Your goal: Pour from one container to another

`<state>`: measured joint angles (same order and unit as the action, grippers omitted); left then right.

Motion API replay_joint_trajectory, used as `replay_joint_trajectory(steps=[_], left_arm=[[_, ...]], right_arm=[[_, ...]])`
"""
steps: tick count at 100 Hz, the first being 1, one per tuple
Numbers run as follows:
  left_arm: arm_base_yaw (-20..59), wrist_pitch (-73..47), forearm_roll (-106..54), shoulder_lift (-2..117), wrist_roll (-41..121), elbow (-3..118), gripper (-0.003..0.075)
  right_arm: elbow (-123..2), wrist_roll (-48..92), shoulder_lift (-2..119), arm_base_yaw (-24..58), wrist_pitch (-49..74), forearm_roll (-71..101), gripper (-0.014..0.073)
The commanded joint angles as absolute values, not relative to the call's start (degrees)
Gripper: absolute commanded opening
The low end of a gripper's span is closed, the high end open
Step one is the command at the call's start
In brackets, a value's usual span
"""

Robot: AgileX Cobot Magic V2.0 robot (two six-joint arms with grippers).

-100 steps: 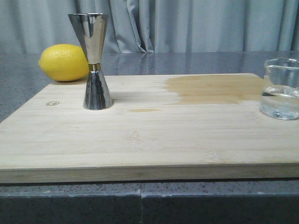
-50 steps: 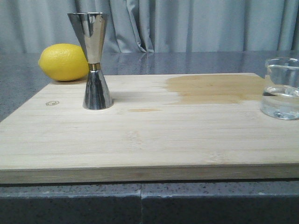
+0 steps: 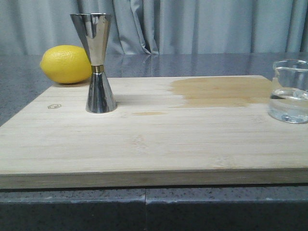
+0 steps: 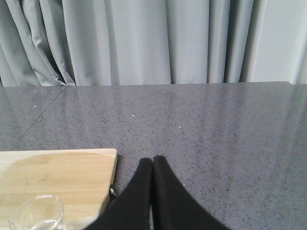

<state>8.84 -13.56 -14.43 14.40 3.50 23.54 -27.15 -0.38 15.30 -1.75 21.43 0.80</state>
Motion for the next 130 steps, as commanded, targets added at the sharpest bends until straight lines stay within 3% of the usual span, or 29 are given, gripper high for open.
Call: replay_joint_trajectory(steps=[1, 37, 85, 97, 119, 130], left_arm=[[10.79, -14.65, -13.99, 21.81, 5.31, 31.24, -0.0018], [16.17, -18.05, -14.10, 45.06, 15.85, 46.61, -0.0014], [17.42, -5.46, -16.78, 55.31, 16.95, 47.02, 0.0020], [17.42, -2.65, -16.67, 55.31, 17.30, 47.02, 0.0120], [17.42, -1.25, -16.67, 55.71, 17.30, 47.02, 0.0501], [17.79, 0.42, -21.27, 55.71, 16.85, 47.02, 0.0533]], right_arm=[[-34.21, -0.62, 21.34, -2.09, 19.88, 0.80, -0.0072], [-51.83, -0.51, 41.75, -2.09, 34.74, -2.55, -0.0071], [-52.82, -0.51, 51.52, -2.09, 25.45, -4.31, -0.0062], [-52.82, -0.51, 51.94, -2.09, 22.99, -4.71, 0.0061], [-52.82, -0.51, 52.46, -2.09, 16.42, -4.80, 0.0514], [-52.82, -0.51, 53.06, -2.09, 14.89, -4.80, 0.0577]])
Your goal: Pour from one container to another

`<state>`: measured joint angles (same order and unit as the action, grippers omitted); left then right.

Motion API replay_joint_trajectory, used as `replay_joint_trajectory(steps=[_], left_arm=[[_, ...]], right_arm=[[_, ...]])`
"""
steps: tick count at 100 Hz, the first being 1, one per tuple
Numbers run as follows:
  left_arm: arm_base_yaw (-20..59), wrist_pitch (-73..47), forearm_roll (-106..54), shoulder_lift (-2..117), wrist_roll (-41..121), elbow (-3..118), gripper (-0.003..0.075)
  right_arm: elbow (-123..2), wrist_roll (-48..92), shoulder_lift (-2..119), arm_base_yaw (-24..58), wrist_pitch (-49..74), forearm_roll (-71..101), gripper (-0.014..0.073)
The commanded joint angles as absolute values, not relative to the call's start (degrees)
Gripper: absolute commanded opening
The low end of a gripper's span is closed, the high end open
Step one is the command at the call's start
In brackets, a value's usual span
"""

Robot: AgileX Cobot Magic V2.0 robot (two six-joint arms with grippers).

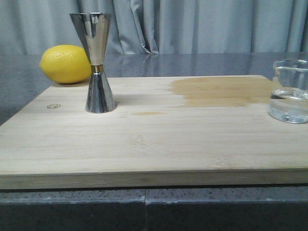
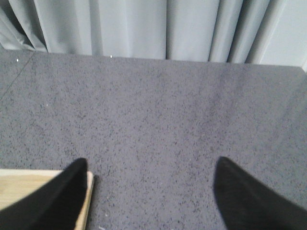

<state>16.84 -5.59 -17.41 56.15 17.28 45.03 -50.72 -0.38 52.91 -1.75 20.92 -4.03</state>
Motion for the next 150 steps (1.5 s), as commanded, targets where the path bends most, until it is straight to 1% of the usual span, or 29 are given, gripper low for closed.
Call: replay_joint_trajectory(steps=[1, 11, 28, 58, 83, 96, 108, 124, 133, 140, 150], left_arm=[[17.84, 0.43, -21.28, 55.71, 16.85, 47.02, 0.0533], [18.72, 1.63, -18.54, 56.17, 17.19, 46.51, 0.0531], [20.49, 3.67, -14.39, 56.18, 17.29, 43.31, 0.0503], [23.50, 7.47, -12.79, 56.06, 17.29, 32.69, 0.0502], [32.07, 14.81, -11.63, 51.92, 16.10, 23.19, 0.0492], [36.54, 15.27, -11.63, 50.05, 13.57, 21.06, 0.0492], [39.01, 16.92, -11.73, 49.55, 8.87, 20.07, 0.0492], [39.13, 17.30, -12.01, 49.55, 1.69, 19.93, 0.0492], [39.01, 16.18, -12.73, 49.51, 1.59, 19.93, 0.0492], [38.21, 13.16, -13.25, 49.51, 1.81, 19.80, 0.0492], [36.49, 11.88, -9.63, 49.51, 5.46, 18.35, 0.0492]], right_arm=[[-52.82, -0.51, 53.08, -2.09, 14.71, -4.80, 0.0577], [-52.82, -0.51, 53.75, -2.09, 14.66, -4.93, 0.0575], [-52.71, -0.51, 54.16, -2.09, 14.77, -6.48, 0.0575], [-52.71, -0.51, 54.16, -2.09, 16.52, -9.23, 0.0575], [-52.71, -0.51, 54.16, -2.09, 16.68, -10.64, 0.0575], [-52.71, -0.51, 54.16, -2.09, 16.34, -10.64, 0.0575], [-52.71, -0.51, 54.16, -2.09, 16.34, -10.64, 0.0575], [-52.71, -0.51, 54.16, -2.09, 16.34, -10.64, 0.0575], [-52.71, -0.51, 54.16, -2.09, 16.57, -10.90, 0.0575], [-52.71, -0.51, 54.16, -2.09, 16.77, -11.21, 0.0575], [-52.71, -0.51, 54.16, -2.09, 16.87, -11.21, 0.0575]])
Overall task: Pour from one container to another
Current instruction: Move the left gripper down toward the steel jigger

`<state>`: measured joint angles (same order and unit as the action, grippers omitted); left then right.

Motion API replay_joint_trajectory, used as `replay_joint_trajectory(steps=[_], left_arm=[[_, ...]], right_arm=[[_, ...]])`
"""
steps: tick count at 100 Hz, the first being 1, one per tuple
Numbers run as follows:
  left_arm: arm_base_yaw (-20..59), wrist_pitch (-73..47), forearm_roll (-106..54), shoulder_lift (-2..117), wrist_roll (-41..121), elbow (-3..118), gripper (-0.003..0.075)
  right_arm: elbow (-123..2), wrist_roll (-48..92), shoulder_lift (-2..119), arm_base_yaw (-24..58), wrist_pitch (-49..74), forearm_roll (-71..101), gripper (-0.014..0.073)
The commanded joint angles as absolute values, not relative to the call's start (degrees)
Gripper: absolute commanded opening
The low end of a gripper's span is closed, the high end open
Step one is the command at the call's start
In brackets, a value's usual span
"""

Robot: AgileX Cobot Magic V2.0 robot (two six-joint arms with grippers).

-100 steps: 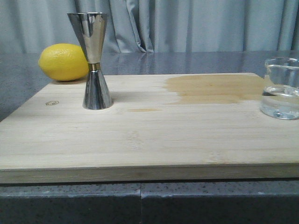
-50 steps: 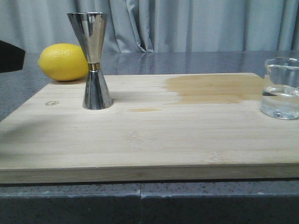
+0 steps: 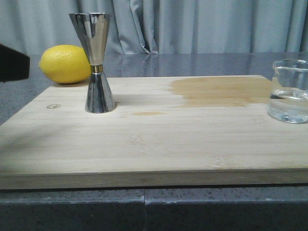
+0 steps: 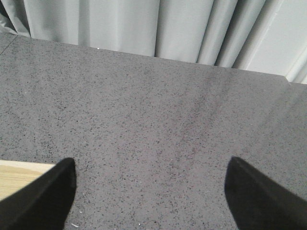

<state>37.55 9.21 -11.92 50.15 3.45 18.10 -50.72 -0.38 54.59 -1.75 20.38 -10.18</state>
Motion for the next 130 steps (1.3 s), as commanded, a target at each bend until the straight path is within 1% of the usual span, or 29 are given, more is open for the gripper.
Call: replay_joint_trajectory(steps=[1, 16, 23, 37, 45, 52, 63, 67, 82, 105, 130], left_arm=[[36.31, 12.00, -9.28, 49.51, 5.85, 18.05, 0.0492], [33.60, 12.35, -1.84, 49.36, 6.72, 16.40, 0.0492], [33.28, 13.21, -1.54, 49.47, 6.72, 16.03, 0.0492], [33.28, 19.22, -3.20, 49.37, 4.93, 15.90, 0.0492], [33.28, 23.90, -4.58, 49.37, -0.47, 15.90, 0.0492], [33.28, 27.51, -4.03, 49.37, -9.19, 15.90, 0.0492], [33.28, 32.41, 2.62, 49.37, -19.87, 15.90, 0.0491], [33.28, 32.65, 4.25, 49.37, -20.45, 15.90, 0.0487], [33.28, 30.32, 7.73, 49.48, -20.34, 15.90, 0.0429], [33.28, 25.75, 18.67, 49.60, -20.34, 15.90, 0.0429], [33.28, 25.75, 19.94, 50.60, -20.79, 15.78, 0.0429]], right_arm=[[-52.71, -0.51, 54.16, -2.09, 16.87, -11.21, 0.0575], [-52.71, -0.51, 54.16, -2.09, 16.77, -11.21, 0.0575], [-52.71, -0.51, 54.16, -2.09, 16.77, -11.21, 0.0575], [-52.71, -0.51, 54.16, -2.09, 16.77, -11.30, 0.0575], [-52.71, -0.51, 54.16, -2.09, 16.77, -11.30, 0.0575], [-52.71, -0.51, 54.16, -2.09, 16.77, -11.30, 0.0575], [-52.71, -0.51, 54.16, -2.09, 16.77, -11.30, 0.0575], [-52.71, -0.51, 54.16, -2.09, 16.43, -11.30, 0.0575], [-52.71, -0.51, 54.16, -2.09, 16.74, -11.30, 0.0575], [-52.71, -0.51, 54.16, -2.09, 17.77, -11.30, 0.0575], [-52.71, -0.51, 54.21, -2.09, 17.81, -11.30, 0.0575]])
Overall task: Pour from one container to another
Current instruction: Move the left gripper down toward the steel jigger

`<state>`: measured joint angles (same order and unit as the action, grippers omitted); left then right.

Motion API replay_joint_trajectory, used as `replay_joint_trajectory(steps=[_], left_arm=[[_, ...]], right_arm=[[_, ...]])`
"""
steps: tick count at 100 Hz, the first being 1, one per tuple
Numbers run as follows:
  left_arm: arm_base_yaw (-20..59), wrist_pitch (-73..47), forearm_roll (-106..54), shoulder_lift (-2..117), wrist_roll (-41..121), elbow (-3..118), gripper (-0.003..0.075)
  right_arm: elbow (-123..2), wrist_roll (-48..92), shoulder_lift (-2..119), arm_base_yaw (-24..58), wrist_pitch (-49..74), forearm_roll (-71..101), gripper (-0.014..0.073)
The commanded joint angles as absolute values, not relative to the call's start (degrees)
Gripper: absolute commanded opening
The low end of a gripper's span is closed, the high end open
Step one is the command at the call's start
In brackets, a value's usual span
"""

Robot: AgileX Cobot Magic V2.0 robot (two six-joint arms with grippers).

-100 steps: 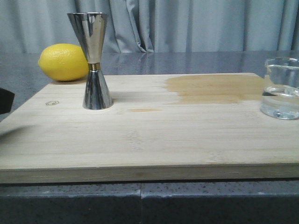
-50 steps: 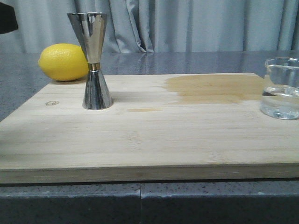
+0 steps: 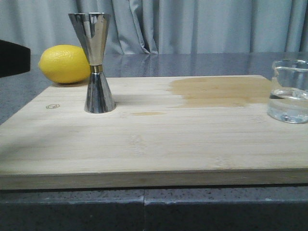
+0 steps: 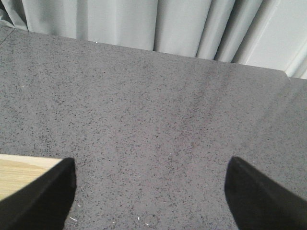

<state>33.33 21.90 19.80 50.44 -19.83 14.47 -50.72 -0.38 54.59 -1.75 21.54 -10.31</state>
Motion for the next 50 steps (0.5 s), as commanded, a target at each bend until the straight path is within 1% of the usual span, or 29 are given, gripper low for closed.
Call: replay_joint_trajectory(steps=[1, 14, 26, 50], left_arm=[[33.28, 25.75, 19.94, 50.60, -20.80, 15.78, 0.0429], [33.28, 26.89, 20.20, 50.60, -21.39, 15.45, 0.0429], [33.28, 28.85, 26.48, 50.60, -25.89, 15.08, 0.0429], [32.38, 19.83, 30.47, 50.60, -24.92, 15.08, 0.0429]], right_arm=[[-52.71, -0.51, 54.21, -2.09, 17.81, -11.30, 0.0575], [-52.71, -0.51, 54.21, -2.09, 17.68, -11.30, 0.0575], [-52.71, -0.51, 54.21, -2.09, 17.32, -11.30, 0.0575], [-52.71, -0.51, 54.21, -2.09, 17.20, -11.30, 0.0575]])
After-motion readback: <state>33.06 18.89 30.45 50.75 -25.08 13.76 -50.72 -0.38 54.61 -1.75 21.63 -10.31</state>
